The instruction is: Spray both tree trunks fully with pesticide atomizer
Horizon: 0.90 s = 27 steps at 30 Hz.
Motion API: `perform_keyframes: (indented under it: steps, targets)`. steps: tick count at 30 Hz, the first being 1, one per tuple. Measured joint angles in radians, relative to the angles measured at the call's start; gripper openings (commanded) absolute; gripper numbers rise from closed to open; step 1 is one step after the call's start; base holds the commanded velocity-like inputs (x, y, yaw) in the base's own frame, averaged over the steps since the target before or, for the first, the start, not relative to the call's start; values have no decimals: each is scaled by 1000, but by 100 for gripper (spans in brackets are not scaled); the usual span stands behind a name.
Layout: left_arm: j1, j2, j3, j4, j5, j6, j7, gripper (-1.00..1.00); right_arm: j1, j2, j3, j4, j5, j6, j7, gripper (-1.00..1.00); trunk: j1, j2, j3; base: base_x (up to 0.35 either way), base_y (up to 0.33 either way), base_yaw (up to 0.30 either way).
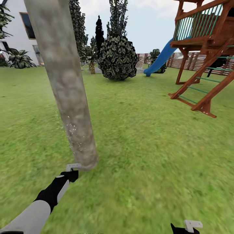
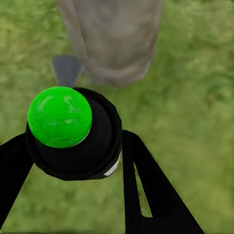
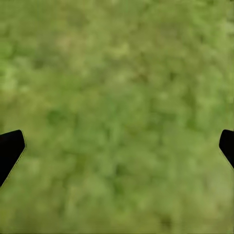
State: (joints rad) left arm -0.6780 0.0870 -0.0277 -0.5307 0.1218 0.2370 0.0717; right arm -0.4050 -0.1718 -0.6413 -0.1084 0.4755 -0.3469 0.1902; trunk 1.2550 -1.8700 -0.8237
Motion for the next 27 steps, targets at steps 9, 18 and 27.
perform_keyframes:
  steps: [9,18,27]
  targets:
    - [0,-23,-1,0,-2,-1,2,-100,0,-3,-1,-3,0,-1,0,100,0,0,0,0,-262,14]
    - [0,-24,-2,0,-2,-1,2,-100,0,-2,0,-2,0,-1,0,100,0,0,0,81,-275,85]
    - [0,-26,-1,0,-2,-1,2,-100,0,-2,0,-2,0,-1,0,100,0,0,0,117,-273,124]
